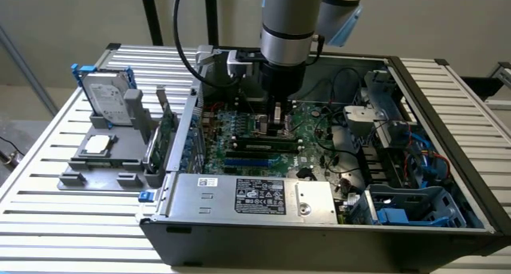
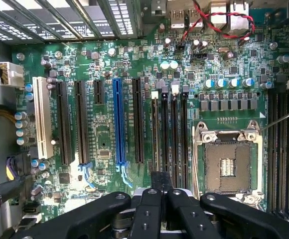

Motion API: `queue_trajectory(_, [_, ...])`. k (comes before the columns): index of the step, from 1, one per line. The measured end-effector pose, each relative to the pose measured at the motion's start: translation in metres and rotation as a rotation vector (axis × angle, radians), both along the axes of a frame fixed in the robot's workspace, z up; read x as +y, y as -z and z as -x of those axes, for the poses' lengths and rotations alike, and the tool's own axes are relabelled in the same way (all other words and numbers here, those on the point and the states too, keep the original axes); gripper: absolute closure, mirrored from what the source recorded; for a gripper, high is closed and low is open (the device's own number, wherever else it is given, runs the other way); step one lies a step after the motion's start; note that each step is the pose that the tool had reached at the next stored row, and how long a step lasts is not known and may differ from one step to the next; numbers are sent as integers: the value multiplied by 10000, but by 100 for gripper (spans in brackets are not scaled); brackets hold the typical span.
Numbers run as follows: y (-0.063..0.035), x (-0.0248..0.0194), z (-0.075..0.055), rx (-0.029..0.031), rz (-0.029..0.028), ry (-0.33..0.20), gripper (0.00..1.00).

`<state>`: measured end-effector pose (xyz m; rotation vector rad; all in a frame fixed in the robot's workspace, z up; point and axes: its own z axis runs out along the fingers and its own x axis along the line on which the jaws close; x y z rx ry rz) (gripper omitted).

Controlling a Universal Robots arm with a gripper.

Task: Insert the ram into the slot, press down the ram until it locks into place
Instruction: 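Press down the ram until it locks into place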

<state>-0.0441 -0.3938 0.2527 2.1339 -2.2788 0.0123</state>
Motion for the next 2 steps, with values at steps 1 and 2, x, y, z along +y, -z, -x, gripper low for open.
queue_trajectory(1, [0,0,0,0,-1,0,89])
queue_trajectory(2, [0,0,0,0,-2,0,89])
